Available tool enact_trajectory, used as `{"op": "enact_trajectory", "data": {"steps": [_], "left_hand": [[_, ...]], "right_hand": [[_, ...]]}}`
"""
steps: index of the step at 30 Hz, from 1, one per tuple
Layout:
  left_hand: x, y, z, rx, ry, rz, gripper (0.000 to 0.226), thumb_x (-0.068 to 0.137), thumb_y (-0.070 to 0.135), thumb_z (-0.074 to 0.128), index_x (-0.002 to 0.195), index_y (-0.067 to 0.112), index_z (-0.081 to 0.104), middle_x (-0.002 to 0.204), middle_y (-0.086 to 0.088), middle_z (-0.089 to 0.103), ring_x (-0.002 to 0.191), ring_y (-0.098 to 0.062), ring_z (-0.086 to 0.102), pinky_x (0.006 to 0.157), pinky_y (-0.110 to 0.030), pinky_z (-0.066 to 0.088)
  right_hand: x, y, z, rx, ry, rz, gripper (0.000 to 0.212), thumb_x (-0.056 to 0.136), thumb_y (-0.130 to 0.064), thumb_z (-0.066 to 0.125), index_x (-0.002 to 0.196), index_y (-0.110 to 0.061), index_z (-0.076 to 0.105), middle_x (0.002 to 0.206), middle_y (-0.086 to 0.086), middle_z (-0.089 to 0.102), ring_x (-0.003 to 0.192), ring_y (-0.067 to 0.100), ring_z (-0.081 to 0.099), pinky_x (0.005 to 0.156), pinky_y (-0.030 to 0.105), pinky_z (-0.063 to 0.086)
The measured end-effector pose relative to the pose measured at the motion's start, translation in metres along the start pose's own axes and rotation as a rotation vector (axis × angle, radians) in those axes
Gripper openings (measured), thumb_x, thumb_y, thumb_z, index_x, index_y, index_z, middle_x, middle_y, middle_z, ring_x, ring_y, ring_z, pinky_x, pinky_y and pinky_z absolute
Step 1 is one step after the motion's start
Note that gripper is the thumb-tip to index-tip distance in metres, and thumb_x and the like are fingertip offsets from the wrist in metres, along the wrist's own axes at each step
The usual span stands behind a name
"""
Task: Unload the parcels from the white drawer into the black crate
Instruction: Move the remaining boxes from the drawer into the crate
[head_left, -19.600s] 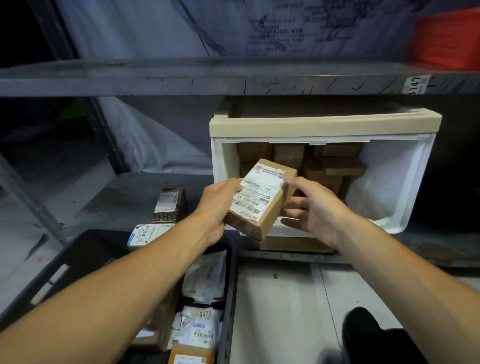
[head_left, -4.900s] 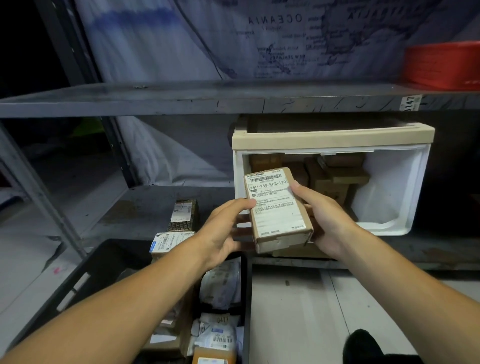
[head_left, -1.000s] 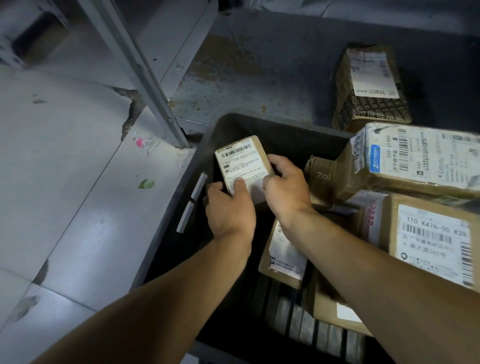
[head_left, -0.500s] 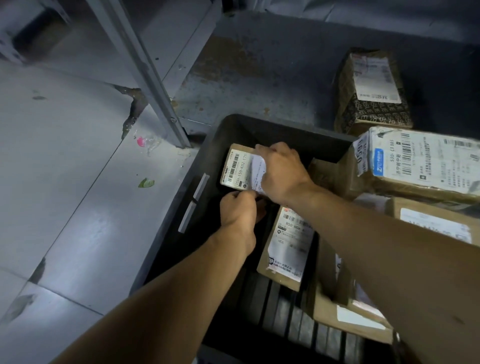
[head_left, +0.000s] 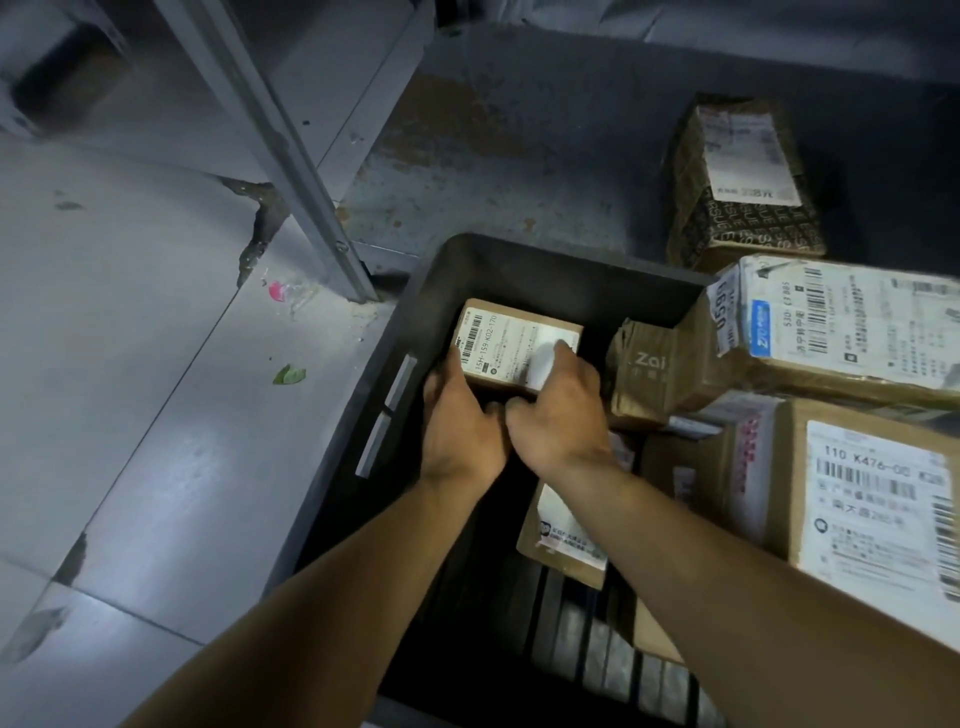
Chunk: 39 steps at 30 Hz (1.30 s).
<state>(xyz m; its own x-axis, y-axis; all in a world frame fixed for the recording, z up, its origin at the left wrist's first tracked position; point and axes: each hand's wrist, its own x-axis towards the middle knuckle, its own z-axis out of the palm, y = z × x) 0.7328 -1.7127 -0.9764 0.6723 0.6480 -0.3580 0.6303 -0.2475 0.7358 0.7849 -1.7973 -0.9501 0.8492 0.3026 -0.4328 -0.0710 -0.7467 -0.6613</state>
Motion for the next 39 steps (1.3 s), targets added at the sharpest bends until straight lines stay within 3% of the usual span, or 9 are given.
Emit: {"op": "enact_trajectory", "data": {"steps": [4, 9, 16, 18, 20, 22, 25, 30, 39], "left_hand": [[0.008, -0.007, -0.007, -0.026, -0.009, -0.04, 0.065, 0.098, 0.003, 0.048, 0.156, 0.028, 0.032, 0.148, 0.0, 0.054, 0.139, -0.02, 0.048, 0.114, -0.036, 0.041], [0.014, -0.012, -0.015, -0.013, -0.095, -0.001, 0.054, 0.099, 0.004, 0.045, 0.146, 0.031, 0.046, 0.145, 0.005, 0.057, 0.136, -0.015, 0.05, 0.115, -0.038, 0.042], [0.008, 0.001, -0.034, 0.176, -0.2, 0.146, 0.06, 0.095, 0.008, 0.053, 0.151, 0.028, 0.042, 0.146, 0.003, 0.057, 0.134, -0.019, 0.052, 0.112, -0.034, 0.042], [0.003, 0.012, -0.045, 0.365, -0.145, 0.293, 0.059, 0.094, 0.014, 0.057, 0.15, 0.023, 0.044, 0.142, -0.004, 0.058, 0.13, -0.024, 0.055, 0.108, -0.038, 0.046], [-0.009, 0.027, -0.061, 0.594, -0.108, 0.456, 0.062, 0.094, 0.022, 0.06, 0.152, 0.02, 0.039, 0.145, -0.009, 0.052, 0.134, -0.029, 0.05, 0.109, -0.042, 0.046], [-0.028, 0.041, -0.076, 0.907, -0.108, 0.592, 0.078, 0.095, 0.034, 0.06, 0.161, 0.021, 0.019, 0.163, -0.01, 0.027, 0.153, -0.033, 0.021, 0.122, -0.049, 0.029], [-0.058, 0.056, -0.096, 1.271, -0.111, 0.625, 0.103, 0.094, 0.059, 0.055, 0.16, 0.023, -0.015, 0.168, -0.01, -0.018, 0.154, -0.034, -0.02, 0.124, -0.061, 0.002], [-0.094, 0.058, -0.111, 1.343, -0.089, 0.503, 0.103, 0.091, 0.078, 0.036, 0.158, 0.025, -0.022, 0.166, -0.012, -0.026, 0.152, -0.036, -0.024, 0.12, -0.064, -0.001], [-0.15, 0.115, -0.13, 1.291, 0.021, 0.583, 0.093, 0.093, 0.079, 0.02, 0.158, 0.027, -0.02, 0.167, -0.009, -0.022, 0.153, -0.033, -0.022, 0.123, -0.063, 0.0]], "right_hand": [[0.001, 0.004, 0.009, 0.349, 0.084, 0.197, 0.056, 0.092, -0.014, 0.055, 0.146, -0.021, 0.042, 0.141, 0.005, 0.057, 0.126, 0.027, 0.056, 0.103, 0.032, 0.047], [0.003, 0.009, 0.009, 0.473, 0.06, 0.272, 0.048, 0.095, -0.017, 0.058, 0.141, -0.022, 0.046, 0.138, 0.002, 0.061, 0.122, 0.024, 0.059, 0.088, 0.028, 0.044], [-0.004, 0.002, -0.007, 0.246, -0.002, 0.191, 0.053, 0.093, -0.021, 0.06, 0.143, -0.017, 0.043, 0.141, 0.008, 0.054, 0.126, 0.028, 0.056, 0.101, 0.034, 0.049], [-0.017, -0.003, -0.02, 0.043, -0.016, 0.043, 0.055, 0.094, -0.023, 0.059, 0.145, -0.015, 0.042, 0.142, 0.011, 0.048, 0.129, 0.031, 0.051, 0.101, 0.033, 0.045], [-0.033, -0.008, -0.039, -0.228, -0.005, -0.193, 0.064, 0.092, -0.023, 0.061, 0.151, -0.014, 0.037, 0.149, 0.013, 0.041, 0.139, 0.033, 0.04, 0.111, 0.033, 0.037], [-0.047, -0.012, -0.061, -0.527, -0.023, -0.388, 0.084, 0.091, -0.032, 0.064, 0.16, -0.018, 0.02, 0.164, 0.014, 0.02, 0.153, 0.034, 0.015, 0.123, 0.039, 0.021], [-0.069, -0.013, -0.09, -0.876, -0.088, -0.485, 0.108, 0.09, -0.055, 0.064, 0.162, -0.027, -0.011, 0.17, 0.008, -0.015, 0.156, 0.031, -0.019, 0.126, 0.054, 0.001], [-0.106, -0.009, -0.117, -1.01, -0.081, -0.469, 0.117, 0.085, -0.071, 0.061, 0.16, -0.029, -0.019, 0.169, 0.008, -0.023, 0.154, 0.029, -0.024, 0.125, 0.058, -0.004], [-0.172, -0.017, -0.191, -0.992, 0.041, -0.542, 0.101, 0.094, -0.066, 0.053, 0.161, -0.031, -0.015, 0.17, 0.005, -0.017, 0.156, 0.027, -0.02, 0.126, 0.054, -0.001]]}}
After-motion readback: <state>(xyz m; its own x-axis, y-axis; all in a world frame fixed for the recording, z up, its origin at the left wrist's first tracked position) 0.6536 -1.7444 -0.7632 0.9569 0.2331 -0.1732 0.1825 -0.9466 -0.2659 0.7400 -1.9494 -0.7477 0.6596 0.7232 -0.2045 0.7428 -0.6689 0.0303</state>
